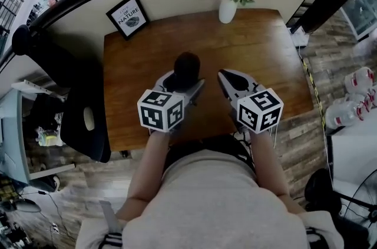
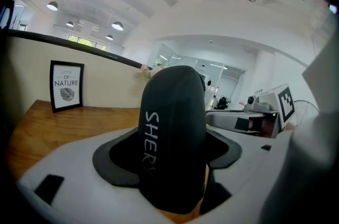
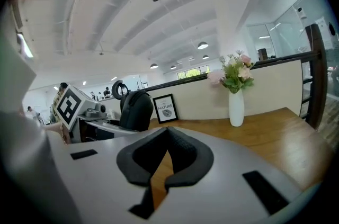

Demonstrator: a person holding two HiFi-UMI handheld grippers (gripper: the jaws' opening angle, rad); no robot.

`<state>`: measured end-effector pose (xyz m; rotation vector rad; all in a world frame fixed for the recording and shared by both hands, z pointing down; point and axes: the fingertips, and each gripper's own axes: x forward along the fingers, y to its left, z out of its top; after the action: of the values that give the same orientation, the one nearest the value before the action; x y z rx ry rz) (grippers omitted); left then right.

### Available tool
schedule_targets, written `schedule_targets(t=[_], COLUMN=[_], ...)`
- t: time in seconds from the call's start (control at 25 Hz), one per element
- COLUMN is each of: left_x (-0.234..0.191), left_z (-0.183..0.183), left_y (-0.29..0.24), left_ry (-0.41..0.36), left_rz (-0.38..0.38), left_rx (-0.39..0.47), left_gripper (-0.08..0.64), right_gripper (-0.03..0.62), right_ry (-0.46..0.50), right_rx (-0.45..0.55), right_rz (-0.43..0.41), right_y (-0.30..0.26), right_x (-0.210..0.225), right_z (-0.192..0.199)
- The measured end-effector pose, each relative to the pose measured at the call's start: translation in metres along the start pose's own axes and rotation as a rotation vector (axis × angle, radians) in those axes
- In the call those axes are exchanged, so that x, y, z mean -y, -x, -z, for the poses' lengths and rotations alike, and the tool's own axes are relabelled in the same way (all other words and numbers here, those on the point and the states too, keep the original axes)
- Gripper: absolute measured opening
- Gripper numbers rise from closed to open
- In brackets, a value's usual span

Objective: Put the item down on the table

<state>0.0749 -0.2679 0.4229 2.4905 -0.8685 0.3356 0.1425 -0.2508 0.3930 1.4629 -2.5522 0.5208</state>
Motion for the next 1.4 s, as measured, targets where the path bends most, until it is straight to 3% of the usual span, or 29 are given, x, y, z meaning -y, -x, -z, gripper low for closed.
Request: schedule_targets(t=[0.64, 1.08, 1.4], left_x=[-0.022, -0.023, -0.033], left_z=[-0.01, 0.002, 0.026], left_y=[-0.022, -0.049, -0.068], left_ry=[0.039, 0.029, 0.045], left_rz=[-0.074, -0.061, -0.058], left_rx=[-0.003, -0.092, -0.172], left_gripper=[0.351, 0.353, 0.353], right_gripper=[0.01, 0.01, 0.01], right_ry=[0.032, -0.012, -0.061], right_rx=[-0.056, -0.092, -0.158], right_rz=[-0.097, -0.118, -0.12], right_y=[-0.017, -0.03, -0.037], right_x=[0.023, 0.046, 0.059], right_z=[-0.003, 0.009, 0.041])
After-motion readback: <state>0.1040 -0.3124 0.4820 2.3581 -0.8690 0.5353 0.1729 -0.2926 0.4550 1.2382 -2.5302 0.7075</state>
